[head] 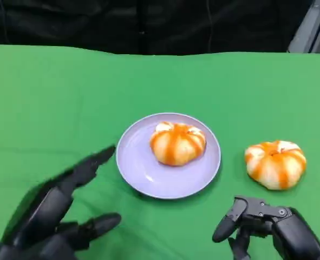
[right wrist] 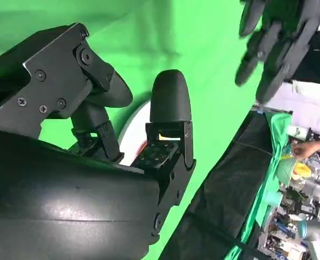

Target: Grasp the bread from the table and place it into the plate.

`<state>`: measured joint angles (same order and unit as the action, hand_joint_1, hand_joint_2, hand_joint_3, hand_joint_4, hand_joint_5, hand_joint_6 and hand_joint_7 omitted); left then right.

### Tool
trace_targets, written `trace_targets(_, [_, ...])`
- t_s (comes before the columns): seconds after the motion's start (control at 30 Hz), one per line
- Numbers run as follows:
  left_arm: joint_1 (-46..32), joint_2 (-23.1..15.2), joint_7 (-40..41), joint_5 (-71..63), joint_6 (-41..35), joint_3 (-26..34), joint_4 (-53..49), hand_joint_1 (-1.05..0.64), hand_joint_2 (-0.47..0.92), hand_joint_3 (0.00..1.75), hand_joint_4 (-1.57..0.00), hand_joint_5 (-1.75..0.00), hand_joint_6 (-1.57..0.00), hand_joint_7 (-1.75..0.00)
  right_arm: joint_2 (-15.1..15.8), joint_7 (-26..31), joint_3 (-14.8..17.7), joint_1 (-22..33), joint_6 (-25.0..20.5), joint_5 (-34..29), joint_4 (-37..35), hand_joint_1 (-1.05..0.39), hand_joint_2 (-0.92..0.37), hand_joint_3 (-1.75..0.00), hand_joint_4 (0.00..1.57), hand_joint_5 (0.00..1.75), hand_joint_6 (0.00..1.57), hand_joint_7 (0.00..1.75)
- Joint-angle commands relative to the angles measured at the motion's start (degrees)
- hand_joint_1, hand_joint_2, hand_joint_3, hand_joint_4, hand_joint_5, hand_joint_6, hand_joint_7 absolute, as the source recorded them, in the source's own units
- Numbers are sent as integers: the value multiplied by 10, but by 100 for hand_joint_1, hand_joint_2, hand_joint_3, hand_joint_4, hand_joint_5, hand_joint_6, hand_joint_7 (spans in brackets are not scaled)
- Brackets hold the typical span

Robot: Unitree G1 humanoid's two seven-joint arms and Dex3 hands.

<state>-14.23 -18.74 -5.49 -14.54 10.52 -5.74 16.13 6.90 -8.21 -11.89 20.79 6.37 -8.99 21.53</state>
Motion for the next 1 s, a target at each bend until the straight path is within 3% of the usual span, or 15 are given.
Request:
trace_targets(0.03, [-55, 23, -4, 58, 24, 20, 22, -41, 92, 27, -35, -70, -54, -11, 14, -7, 16, 4, 0, 11, 8, 8, -39, -127, 79, 160, 76, 127])
trace_targets(0.1, [-72, 34, -3, 70, 34, 23, 27, -33, 92, 26, -38, -76, -58, -12, 19, -7, 21, 4, 0, 6, 9, 7, -39, -126, 80, 159, 76, 126])
trace_targets(0.23, [-131, 95, 19, 121, 48, 17, 55, -11, 92, 32, -65, -94, -82, -27, 35, -7, 43, 3, 4, -5, 9, 2, -41, -118, 84, 152, 81, 120])
trace_targets(0.27, [-138, 107, 24, 121, 49, 14, 56, -7, 84, 50, -70, -100, -84, -39, 37, -9, 47, 2, 5, -2, 8, 2, -41, -117, 85, 152, 81, 119])
trace_targets(0.3, [-142, 115, 28, 117, 51, 12, 55, -3, 67, 85, -74, -108, -81, -62, 38, -10, 50, 2, 6, 0, 8, 2, -41, -117, 85, 152, 82, 119])
trace_targets(0.4, [-133, 128, 31, 103, 74, 11, 34, 2, 49, 127, -79, -130, -81, -103, 37, -15, 54, 0, 9, 11, 4, 3, -40, -121, 83, 150, 81, 119])
trace_targets(0.47, [-125, 131, 32, 98, 93, 14, 21, 3, 47, 132, -79, -134, -81, -110, 35, -17, 55, 0, 10, 17, 3, 3, -39, -123, 83, 150, 81, 119])
trace_targets(0.5, [-120, 131, 35, 91, 104, 17, 12, 2, 43, 138, -84, -148, -83, -123, 34, -18, 55, -1, 10, 20, 2, 4, -38, -126, 82, 151, 80, 121])
trace_targets(0.63, [-106, 128, 50, 50, 143, 25, -13, -1, 33, 149, -90, -170, -84, -145, 34, -16, 52, -5, 14, 16, -3, 3, -36, -129, 82, 151, 79, 123])
trace_targets(1.0, [-106, 139, 51, 52, 147, 33, -24, -2, 27, 157, -91, -175, -81, -150, 34, -9, 44, 4, 5, -21, 9, 3, -41, -119, 85, 145, 81, 120])
